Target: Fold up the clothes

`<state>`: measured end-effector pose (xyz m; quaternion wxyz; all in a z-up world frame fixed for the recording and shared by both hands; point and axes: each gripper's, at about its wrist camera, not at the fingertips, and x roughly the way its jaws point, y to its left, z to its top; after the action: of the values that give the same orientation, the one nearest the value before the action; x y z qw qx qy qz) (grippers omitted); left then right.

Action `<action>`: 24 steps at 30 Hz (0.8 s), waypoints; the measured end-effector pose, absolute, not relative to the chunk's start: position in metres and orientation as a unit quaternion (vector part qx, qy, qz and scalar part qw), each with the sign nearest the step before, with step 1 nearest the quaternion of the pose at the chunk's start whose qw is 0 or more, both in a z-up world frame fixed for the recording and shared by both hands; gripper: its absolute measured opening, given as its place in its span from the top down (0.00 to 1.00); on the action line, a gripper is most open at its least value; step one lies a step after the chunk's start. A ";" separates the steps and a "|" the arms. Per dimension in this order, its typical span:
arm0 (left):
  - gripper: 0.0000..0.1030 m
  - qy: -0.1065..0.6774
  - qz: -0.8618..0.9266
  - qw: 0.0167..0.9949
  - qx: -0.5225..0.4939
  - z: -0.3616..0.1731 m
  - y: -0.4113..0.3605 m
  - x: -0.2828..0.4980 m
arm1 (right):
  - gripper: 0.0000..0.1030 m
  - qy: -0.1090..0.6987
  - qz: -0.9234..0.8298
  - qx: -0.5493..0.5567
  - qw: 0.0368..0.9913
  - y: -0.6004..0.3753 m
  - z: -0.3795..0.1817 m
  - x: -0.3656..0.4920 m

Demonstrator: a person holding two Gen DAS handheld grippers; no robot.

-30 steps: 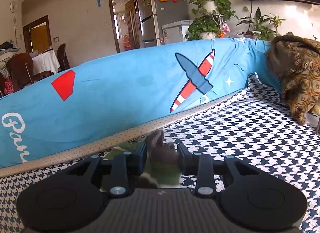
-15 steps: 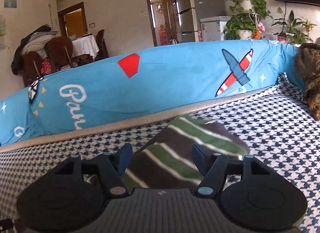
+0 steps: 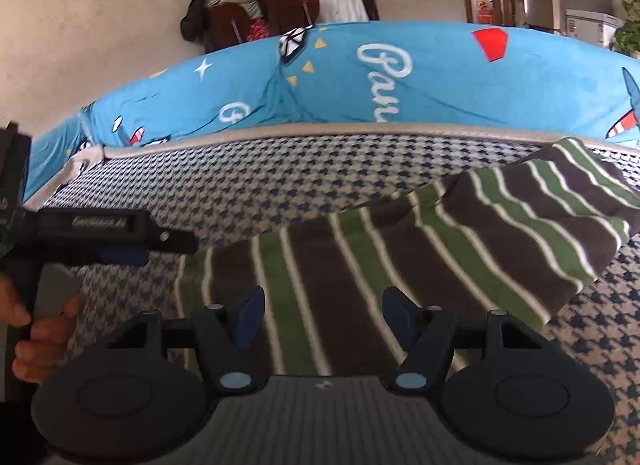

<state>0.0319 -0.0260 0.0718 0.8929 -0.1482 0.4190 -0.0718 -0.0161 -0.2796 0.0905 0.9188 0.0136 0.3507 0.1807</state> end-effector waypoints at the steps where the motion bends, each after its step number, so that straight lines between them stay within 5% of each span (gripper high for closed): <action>1: 0.01 0.420 -0.070 0.893 -0.148 0.071 -0.025 0.030 | 0.36 0.356 0.191 0.009 0.915 -0.273 0.087 -0.021; 24: 0.01 0.429 -0.097 0.885 -0.152 0.079 -0.036 0.012 | 0.36 0.361 0.226 -0.120 0.897 -0.217 0.054 -0.069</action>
<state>0.0115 -0.0360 0.0794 0.8849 -0.1521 0.4293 -0.0975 -0.0689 -0.2168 0.0541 0.8967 -0.1196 0.3611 0.2265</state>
